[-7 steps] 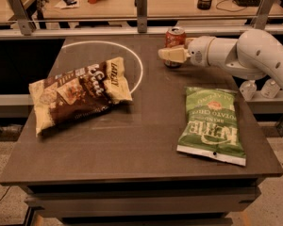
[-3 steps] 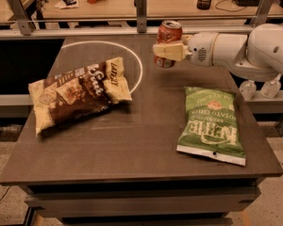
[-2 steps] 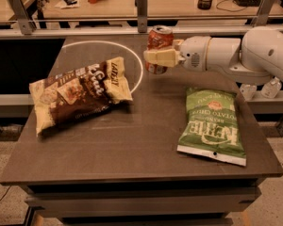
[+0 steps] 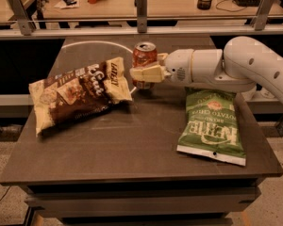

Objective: Move coke can near brown chip bag

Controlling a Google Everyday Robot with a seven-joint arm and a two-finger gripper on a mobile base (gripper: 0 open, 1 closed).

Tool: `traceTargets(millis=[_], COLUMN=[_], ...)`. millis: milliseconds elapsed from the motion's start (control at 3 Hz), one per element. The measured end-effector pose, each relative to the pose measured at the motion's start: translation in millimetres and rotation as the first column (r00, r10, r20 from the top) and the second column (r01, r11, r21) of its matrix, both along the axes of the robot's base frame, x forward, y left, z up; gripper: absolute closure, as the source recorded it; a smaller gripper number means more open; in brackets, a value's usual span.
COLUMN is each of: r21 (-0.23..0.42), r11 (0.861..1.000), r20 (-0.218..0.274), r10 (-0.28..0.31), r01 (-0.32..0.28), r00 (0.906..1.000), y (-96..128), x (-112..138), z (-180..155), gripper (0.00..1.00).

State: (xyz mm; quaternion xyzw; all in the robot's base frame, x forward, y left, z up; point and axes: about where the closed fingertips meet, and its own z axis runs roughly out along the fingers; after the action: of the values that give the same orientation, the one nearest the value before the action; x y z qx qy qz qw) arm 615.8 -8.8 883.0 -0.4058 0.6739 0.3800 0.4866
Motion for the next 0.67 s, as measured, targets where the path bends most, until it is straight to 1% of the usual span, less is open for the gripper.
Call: traceTargets(millis=[333, 667], r21=[-0.008, 0.002], r11=[0.999, 0.998], r20=[0.005, 0.007], r10=[0.031, 0.067], r01=[-0.031, -0.067], r00=[0.9995, 0.9977], y=[16, 29], x=[-8, -20], z=[-7, -5], gripper=[1.00, 1.00])
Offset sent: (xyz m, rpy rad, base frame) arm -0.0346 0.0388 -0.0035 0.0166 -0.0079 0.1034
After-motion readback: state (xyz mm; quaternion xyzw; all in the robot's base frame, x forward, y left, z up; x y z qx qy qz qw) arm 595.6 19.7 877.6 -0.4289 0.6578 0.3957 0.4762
